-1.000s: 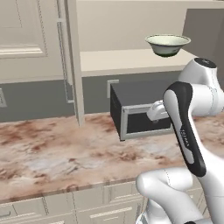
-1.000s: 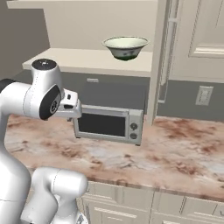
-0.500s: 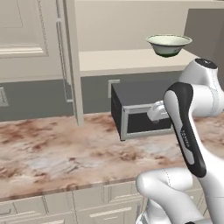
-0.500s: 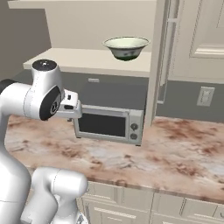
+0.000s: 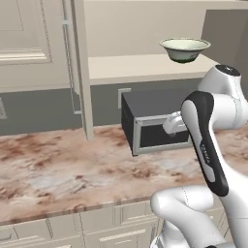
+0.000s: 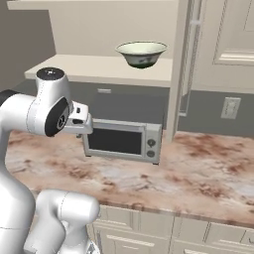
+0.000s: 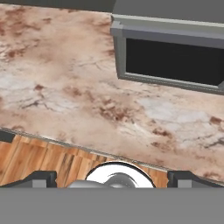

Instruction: Move the bowls from the cabinet to the plates on the dining table.

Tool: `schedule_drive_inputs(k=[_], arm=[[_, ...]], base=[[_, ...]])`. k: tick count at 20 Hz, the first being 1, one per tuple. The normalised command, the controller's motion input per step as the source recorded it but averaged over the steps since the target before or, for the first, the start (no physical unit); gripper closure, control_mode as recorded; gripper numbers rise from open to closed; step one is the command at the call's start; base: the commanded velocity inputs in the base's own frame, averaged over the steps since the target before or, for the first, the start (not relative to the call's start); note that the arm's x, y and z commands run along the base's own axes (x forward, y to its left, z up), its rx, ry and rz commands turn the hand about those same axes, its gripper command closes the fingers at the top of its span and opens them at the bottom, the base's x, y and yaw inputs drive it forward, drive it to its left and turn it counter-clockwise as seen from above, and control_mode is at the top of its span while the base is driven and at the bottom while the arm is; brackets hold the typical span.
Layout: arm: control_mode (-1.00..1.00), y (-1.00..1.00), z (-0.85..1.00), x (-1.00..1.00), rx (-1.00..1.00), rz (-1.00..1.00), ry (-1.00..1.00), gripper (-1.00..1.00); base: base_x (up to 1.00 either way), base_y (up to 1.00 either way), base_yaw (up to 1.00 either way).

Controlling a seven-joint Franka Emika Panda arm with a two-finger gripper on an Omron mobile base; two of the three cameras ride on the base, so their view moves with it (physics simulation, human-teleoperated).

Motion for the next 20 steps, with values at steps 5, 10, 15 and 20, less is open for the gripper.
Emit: schedule_drive_inputs(k=[5, 10, 15, 20], arm=[[1.00, 0.00, 0.00, 0.00, 0.00, 0.00, 0.00, -1.00], [1.00, 0.00, 0.00, 0.00, 0.00, 0.00, 0.00, -1.00], [1.00, 0.00, 0.00, 0.00, 0.00, 0.00, 0.00, -1.00], [1.00, 0.00, 0.00, 0.00, 0.00, 0.00, 0.00, -1.00]], base=[[0.67, 0.71, -0.05], [0.74, 0.39, -0.05], [0.13, 0.01, -0.04], [0.00, 0.00, 0.00]])
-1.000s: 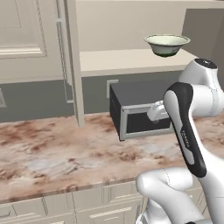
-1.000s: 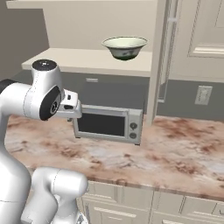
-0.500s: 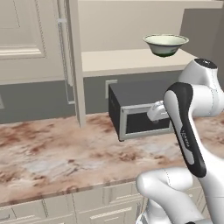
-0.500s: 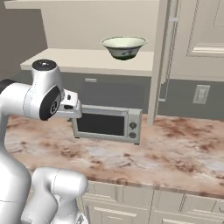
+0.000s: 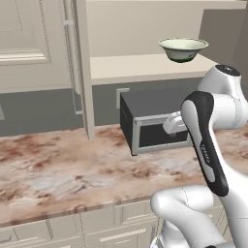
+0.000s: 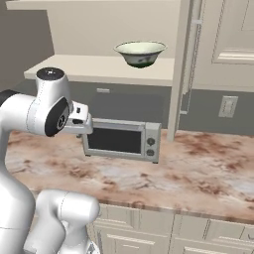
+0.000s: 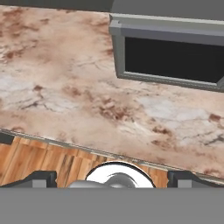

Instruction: Move the bowls from the cabinet to the plates on the dining table.

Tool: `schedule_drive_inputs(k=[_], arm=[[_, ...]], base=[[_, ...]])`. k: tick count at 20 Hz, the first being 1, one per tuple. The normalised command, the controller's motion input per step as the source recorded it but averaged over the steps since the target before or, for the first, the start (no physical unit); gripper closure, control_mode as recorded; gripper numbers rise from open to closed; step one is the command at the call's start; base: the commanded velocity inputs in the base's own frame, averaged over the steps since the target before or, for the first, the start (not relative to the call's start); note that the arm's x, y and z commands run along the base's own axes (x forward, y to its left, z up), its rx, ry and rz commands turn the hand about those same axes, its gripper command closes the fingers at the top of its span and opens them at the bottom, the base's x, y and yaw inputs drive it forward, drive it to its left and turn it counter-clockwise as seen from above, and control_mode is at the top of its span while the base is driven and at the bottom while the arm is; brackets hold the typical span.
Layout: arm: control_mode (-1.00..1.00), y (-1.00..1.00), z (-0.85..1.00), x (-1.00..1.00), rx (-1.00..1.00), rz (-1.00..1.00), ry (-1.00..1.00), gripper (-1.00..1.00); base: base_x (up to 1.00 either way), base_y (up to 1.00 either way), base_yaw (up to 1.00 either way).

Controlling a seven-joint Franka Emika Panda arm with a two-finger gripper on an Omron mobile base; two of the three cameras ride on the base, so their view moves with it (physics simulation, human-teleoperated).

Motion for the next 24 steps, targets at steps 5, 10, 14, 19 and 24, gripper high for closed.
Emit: schedule_drive_inputs(k=[5, 10, 14, 19, 24], arm=[[-1.00, 0.00, 0.00, 0.00, 0.00, 0.00, -0.01, -1.00], [-1.00, 0.00, 0.00, 0.00, 0.00, -0.14, -0.13, -1.00], [-1.00, 0.00, 0.04, -0.02, 0.04, -0.10, -0.21, -1.00], [-1.00, 0.02, 0.19, 0.00, 0.03, -0.12, -0.17, -1.00], [-1.00, 0.00, 0.47, 0.04, -0.03, -0.08, -0.01, -1.00]], base=[[0.00, 0.00, 0.00], [0.00, 0.00, 0.00], [0.00, 0.00, 0.00], [0.00, 0.00, 0.00], [0.00, 0.00, 0.00]])
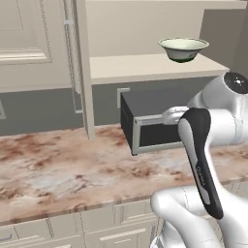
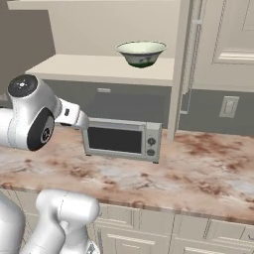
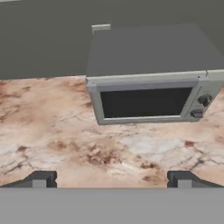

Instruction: Move the bowls from the cabinet to the plates on the dining table.

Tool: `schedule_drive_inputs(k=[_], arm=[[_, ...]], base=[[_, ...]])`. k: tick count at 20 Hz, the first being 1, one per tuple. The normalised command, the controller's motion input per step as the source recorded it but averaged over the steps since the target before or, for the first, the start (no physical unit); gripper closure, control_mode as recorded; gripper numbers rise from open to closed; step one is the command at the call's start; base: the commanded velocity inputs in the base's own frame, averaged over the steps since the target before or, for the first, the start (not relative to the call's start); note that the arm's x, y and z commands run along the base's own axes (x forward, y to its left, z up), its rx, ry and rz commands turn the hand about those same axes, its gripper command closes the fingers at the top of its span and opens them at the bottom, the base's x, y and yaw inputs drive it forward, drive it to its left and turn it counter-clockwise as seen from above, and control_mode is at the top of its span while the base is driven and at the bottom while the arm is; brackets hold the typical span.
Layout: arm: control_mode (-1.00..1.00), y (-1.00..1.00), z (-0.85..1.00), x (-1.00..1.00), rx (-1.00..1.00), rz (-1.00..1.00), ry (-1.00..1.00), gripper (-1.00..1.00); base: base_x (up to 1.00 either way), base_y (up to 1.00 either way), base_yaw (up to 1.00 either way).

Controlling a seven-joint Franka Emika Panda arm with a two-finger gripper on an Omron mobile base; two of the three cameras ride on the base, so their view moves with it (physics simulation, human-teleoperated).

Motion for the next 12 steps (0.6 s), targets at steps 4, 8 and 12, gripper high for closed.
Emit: schedule_drive_inputs(k=[4, 8, 12], arm=[[-1.00, -0.24, 0.54, -0.25, -0.02, -0.04, -0.02, -1.00], [-1.00, -0.19, 0.76, -0.02, -0.18, 0.00, -0.03, -1.00], [-1.00, -0.15, 0.67, 0.00, -0.22, 0.00, -0.07, -1.00]], base=[[0.00, 0.00, 0.00], [0.00, 0.00, 0.00], [0.00, 0.00, 0.00]])
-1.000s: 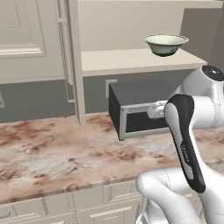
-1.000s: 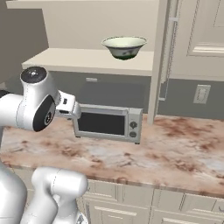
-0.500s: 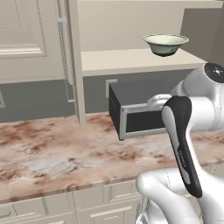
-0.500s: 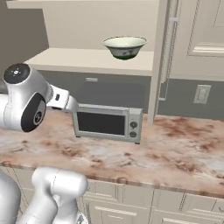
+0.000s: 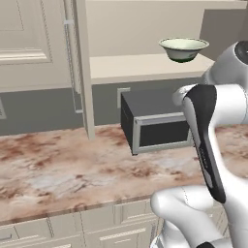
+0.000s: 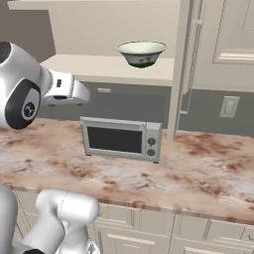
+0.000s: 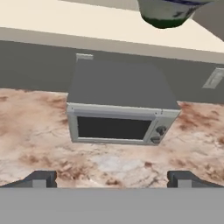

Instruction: Move the bowls from the cabinet to the plates on the dining table.

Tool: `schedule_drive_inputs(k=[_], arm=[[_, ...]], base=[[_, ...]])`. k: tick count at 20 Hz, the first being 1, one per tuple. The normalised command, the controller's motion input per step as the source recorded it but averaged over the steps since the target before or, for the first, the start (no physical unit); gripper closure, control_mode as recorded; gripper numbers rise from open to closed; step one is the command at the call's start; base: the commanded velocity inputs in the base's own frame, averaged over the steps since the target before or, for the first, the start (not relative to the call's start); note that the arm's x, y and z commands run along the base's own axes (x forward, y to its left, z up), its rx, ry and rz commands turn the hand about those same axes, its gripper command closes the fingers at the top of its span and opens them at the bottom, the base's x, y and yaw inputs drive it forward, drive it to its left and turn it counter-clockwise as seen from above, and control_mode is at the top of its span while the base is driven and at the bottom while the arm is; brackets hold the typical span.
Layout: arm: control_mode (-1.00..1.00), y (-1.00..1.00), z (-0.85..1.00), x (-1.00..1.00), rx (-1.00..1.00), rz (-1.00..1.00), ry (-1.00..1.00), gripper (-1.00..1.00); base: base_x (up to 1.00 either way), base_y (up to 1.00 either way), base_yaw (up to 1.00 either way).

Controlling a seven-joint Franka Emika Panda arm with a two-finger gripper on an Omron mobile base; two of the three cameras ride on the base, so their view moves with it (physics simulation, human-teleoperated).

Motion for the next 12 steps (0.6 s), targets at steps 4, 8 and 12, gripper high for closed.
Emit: schedule_drive_inputs(k=[4, 8, 12], arm=[[-1.00, -0.03, 0.44, 0.00, -0.18, 0.00, -0.10, -1.00], [-1.00, -0.01, 0.36, 0.05, -0.06, 0.00, -0.21, -1.00], [-1.00, -0.05, 0.04, 0.82, 0.03, 0.00, -0.11, -1.00]], base=[[0.00, 0.00, 0.00], [0.00, 0.00, 0.00], [0.00, 0.00, 0.00]])
